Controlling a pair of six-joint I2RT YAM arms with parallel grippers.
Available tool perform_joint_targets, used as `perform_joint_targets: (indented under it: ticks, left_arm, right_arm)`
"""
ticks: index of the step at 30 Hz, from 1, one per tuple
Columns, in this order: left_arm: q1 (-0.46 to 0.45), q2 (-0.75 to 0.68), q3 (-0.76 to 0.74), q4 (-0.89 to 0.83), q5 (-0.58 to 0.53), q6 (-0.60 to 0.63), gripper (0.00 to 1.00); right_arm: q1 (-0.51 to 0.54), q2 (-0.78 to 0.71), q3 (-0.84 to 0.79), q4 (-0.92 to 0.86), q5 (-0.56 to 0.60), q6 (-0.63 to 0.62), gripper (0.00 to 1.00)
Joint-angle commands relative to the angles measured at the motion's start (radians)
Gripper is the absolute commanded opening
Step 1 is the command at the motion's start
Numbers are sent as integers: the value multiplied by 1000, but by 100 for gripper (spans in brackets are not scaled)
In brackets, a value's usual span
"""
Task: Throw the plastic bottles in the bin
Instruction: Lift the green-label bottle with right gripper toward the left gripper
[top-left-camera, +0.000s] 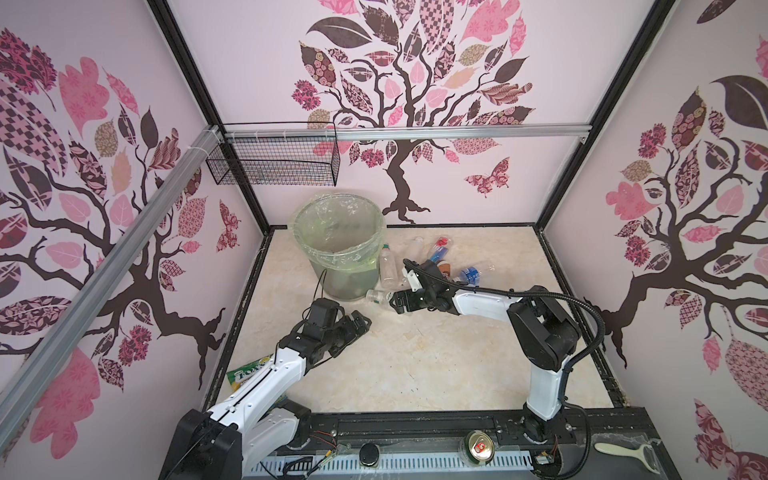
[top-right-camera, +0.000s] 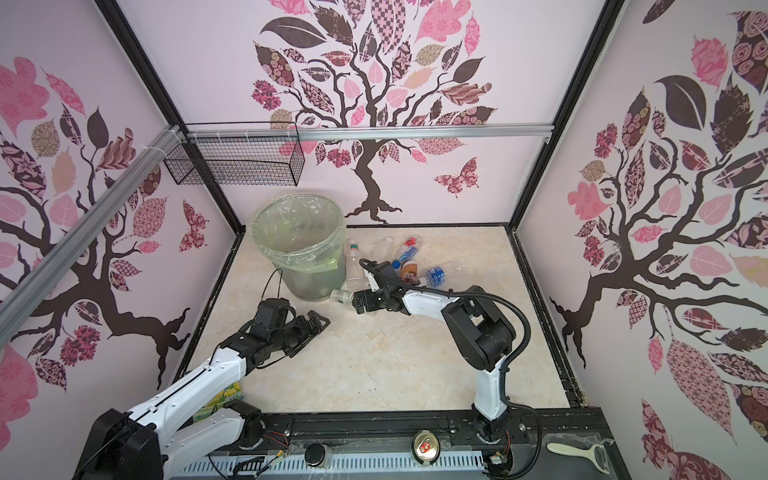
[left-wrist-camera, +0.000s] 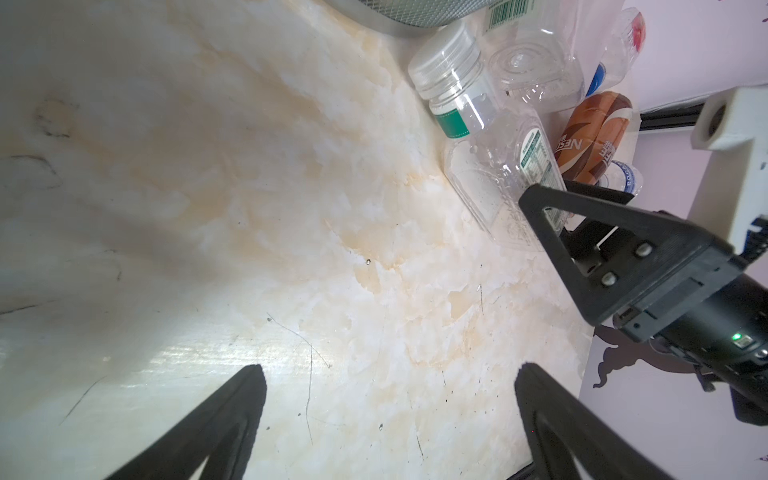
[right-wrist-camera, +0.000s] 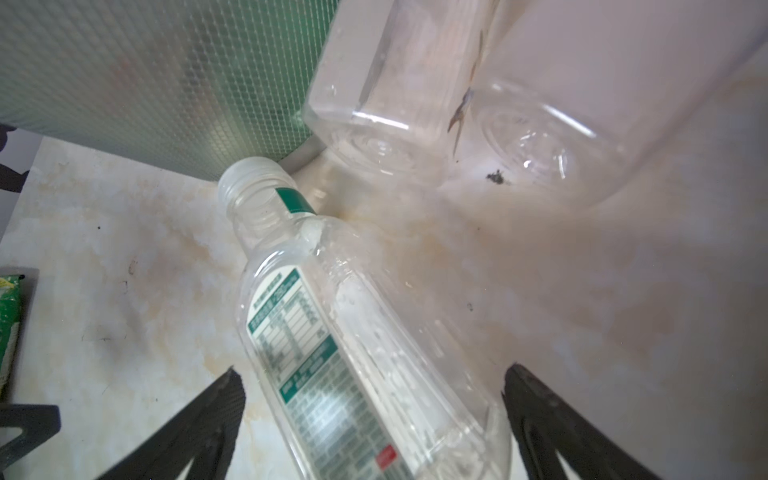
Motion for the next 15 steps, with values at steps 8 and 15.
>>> perform_joint_targets:
  ticks: [8, 15]
  left_arm:
    - [7, -28, -27, -6, -10, 16, 98]
    - [8, -45, -31, -11, -11, 16, 98]
  right_arm:
    - [61, -100, -61, -15, 57, -57, 99]
    - [76, -54, -10, -58, 145, -107, 100]
